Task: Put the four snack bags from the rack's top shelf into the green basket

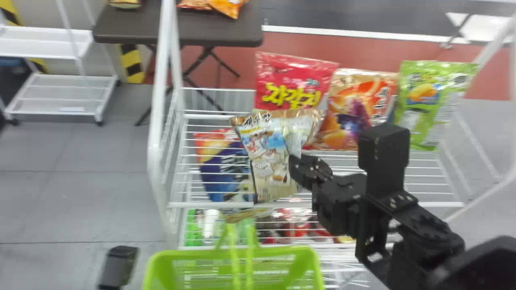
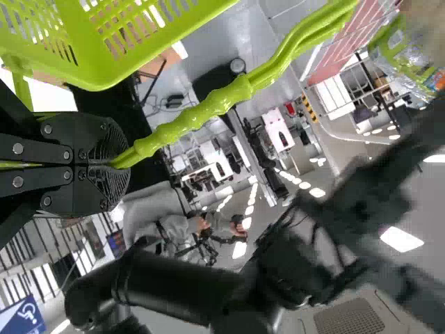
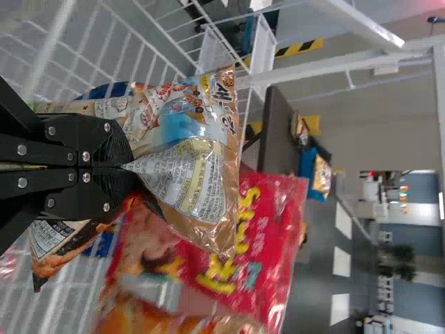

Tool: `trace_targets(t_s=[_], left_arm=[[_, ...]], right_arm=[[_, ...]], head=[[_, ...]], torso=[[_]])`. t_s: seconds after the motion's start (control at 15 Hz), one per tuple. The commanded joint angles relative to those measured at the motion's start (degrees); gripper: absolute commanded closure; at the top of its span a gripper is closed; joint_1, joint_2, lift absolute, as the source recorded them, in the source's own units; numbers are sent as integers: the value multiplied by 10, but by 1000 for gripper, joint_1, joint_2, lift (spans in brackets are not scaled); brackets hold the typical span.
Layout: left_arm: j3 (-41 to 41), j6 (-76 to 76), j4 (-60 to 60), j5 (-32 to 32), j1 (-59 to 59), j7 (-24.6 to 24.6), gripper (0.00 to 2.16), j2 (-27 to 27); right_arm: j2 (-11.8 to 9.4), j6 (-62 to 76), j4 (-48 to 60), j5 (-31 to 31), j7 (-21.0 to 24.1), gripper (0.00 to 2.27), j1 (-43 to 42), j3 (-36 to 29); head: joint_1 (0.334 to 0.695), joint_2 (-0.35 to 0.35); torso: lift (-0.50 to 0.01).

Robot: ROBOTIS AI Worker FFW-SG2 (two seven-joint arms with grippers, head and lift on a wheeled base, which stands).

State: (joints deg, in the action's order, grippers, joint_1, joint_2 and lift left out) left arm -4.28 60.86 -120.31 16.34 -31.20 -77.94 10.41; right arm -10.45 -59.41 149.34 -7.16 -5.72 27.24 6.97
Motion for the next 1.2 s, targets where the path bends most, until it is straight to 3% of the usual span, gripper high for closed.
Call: trace_targets(t_s=[0.0,0.07,0.2,0.27,0.4,0.47,0.73,1.0,1.07,1.13], left_arm=[[1,-10,-10,-1,-7,1,1750,-1],[2,-20,-14,-1,-14,4,1750,-2],[9,-55,-26,-3,-36,17,1750,-4],[9,-66,-28,-4,-42,18,1750,-7],[7,-68,-34,-10,-44,19,1750,-14],[4,-69,-34,-11,-44,22,1750,-15],[-8,-69,-44,-19,-53,25,1750,-16],[-6,-80,-47,-21,-63,22,1750,-16],[-4,-82,-48,-21,-64,19,1750,-16],[-4,-82,-48,-21,-64,19,1750,-16]], right_arm=[[-9,-98,100,-72,-1,2013,70,-97],[-7,-128,118,-76,-1,2013,87,-114],[2,-209,137,-97,-18,2013,99,-147],[17,-255,143,-118,-38,2013,108,-165],[71,-307,143,-174,-90,2010,137,-208],[82,-307,140,-177,-100,2010,146,-206],[83,-300,81,-201,-98,2010,151,-184],[82,-307,40,-149,-96,2003,150,-146],[81,-307,34,-147,-96,1943,150,-146],[81,-307,27,-149,-99,1511,150,-146]], head=[[695,-234],[695,-315],[695,-350],[695,-350],[695,-350],[695,-350],[695,-350],[695,-350],[695,-350],[695,-350]], torso=[[0],[0],[0],[0],[0],[0],[0],[0],[0],[0]])
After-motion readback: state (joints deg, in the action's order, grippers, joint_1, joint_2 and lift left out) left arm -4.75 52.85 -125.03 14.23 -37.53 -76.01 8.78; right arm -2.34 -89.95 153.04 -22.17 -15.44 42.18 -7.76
